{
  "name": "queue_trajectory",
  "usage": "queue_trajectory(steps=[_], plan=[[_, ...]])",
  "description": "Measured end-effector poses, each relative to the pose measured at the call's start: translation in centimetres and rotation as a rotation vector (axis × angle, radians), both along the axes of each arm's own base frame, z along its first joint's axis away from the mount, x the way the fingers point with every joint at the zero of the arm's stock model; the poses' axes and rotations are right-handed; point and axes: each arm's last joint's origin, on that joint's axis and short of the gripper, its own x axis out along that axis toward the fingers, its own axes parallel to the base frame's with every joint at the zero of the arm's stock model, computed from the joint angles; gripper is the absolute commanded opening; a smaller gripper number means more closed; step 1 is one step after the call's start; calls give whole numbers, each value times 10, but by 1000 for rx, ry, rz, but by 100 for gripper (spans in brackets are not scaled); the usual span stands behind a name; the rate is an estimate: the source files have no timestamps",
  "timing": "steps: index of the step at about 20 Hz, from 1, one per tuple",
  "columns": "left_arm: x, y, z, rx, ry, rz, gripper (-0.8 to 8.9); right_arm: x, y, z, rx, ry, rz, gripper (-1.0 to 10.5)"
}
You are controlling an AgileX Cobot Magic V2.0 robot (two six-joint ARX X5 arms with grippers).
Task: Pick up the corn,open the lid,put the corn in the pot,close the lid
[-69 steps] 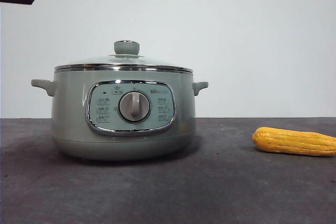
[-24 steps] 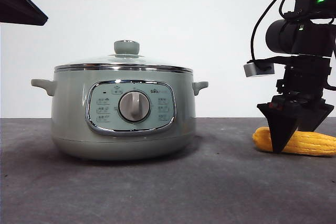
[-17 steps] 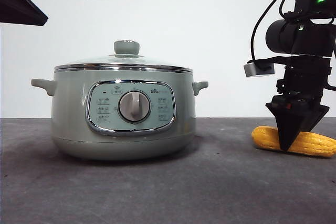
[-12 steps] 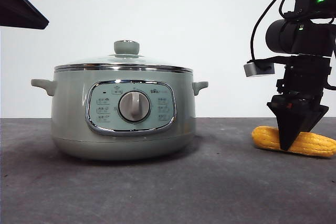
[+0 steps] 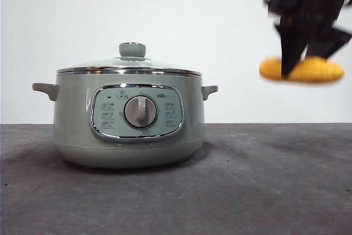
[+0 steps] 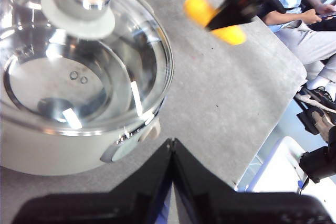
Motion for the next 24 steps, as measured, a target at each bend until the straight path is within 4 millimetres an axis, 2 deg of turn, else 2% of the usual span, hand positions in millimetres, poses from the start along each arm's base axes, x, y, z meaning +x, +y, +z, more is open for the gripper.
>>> queue_trajectory(steps=[4,5,9,11,15,19,24], plan=[[20,-14,21,152,26,33,11,-43,-7,52,93,-119,-55,-12],[28,-19,25,193,25,50,57,-55,-8,62,104,-136,-60,-12],[59,-39,37,298,28,71,492,-100,-12,89,122,-168,-51,-12],[75,-50,43,365,24,101,583,-117,-13,96,127,-178,-38,-12],[109,-72,51,463,45,92,604,-144,-16,110,148,-233,-12,-12],[141,-93,46,513,60,55,604,-165,-20,119,172,-262,-21,-12],[156,-112,31,553,67,19,602,-187,-26,125,183,-280,-29,-12]])
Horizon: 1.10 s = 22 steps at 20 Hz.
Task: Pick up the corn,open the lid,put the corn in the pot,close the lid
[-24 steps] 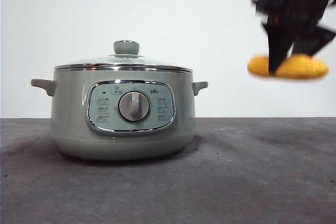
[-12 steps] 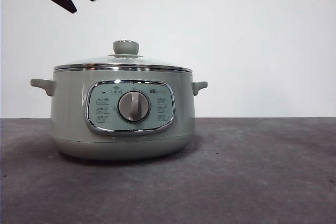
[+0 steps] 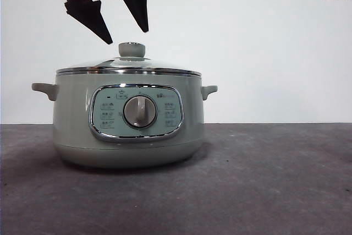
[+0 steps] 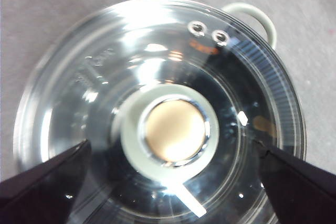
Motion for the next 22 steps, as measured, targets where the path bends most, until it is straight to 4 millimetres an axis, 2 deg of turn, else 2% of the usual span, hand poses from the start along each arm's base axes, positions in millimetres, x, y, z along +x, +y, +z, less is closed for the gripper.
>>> queue_trajectory(steps=[8,11,15,17,19,21,22], plan=[[16,-14,-26,30,41,-12,588,-17,-5,6,17,-48,-4,-12],[16,-14,-27,34,41,-11,400,-19,-6,7,20,-52,-6,-12],[16,-15,-27,41,35,-9,362,-19,-6,7,20,-52,-6,-12],[16,-17,-27,62,24,-1,258,-19,-6,7,20,-52,-6,-12],[15,-19,-25,69,10,-6,202,-19,-6,7,20,-52,-6,-12],[14,-21,-25,75,9,-7,92,-19,-6,7,20,-52,-6,-12],[14,-21,-25,74,9,-8,2,-19,-6,7,20,-52,-6,-12]])
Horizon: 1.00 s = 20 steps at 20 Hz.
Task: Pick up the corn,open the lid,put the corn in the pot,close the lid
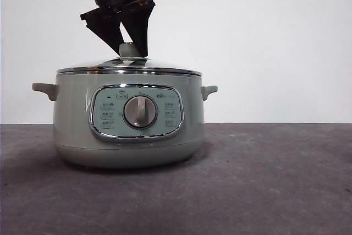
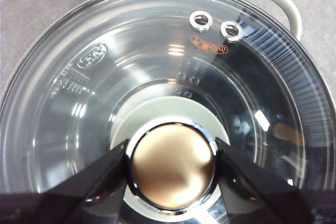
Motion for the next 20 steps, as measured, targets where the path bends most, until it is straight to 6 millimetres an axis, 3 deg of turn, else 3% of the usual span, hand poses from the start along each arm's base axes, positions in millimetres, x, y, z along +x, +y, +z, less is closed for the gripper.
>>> queue_trajectory(steps=[6,10,15,20], plan=[[0,0,1,-1,-1,0,-9,0,0,0,-1,1,0,-12],[-9,4,10,-5,-16,-2,-9,11,3,0,6,-17,1,-12],[-52,26,63,-56,-111,-3,-9,41,14,-2,80,-18,17,-12],[-85,48,82,30,-94,44,-9,91,52,-19,125,11,81,-12]])
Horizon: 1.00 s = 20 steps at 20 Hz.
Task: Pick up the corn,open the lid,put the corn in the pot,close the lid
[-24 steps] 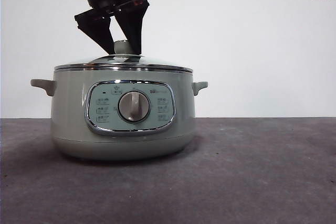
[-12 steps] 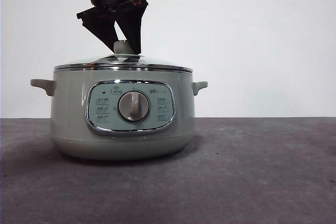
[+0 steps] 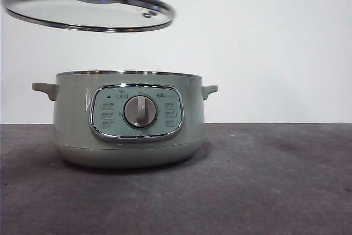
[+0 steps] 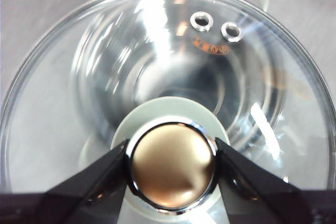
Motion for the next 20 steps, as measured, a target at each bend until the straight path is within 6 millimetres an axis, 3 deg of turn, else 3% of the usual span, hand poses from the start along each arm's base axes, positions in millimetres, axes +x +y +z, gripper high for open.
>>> queue_trajectory(steps=[4,8,12,15,20], plan=[[-20,26,17,19,-34,71,-9,50,48,-27,57,6,39,-12],[-24,56,26,9,-62,175,-9,90,93,-66,42,93,74,-12],[-24,90,33,5,-87,309,-9,125,137,-76,41,100,117,-12],[-22,112,33,8,-88,397,-9,139,165,-85,21,103,137,-12],[-21,134,33,14,-88,490,-9,148,214,-123,-41,134,185,-12]])
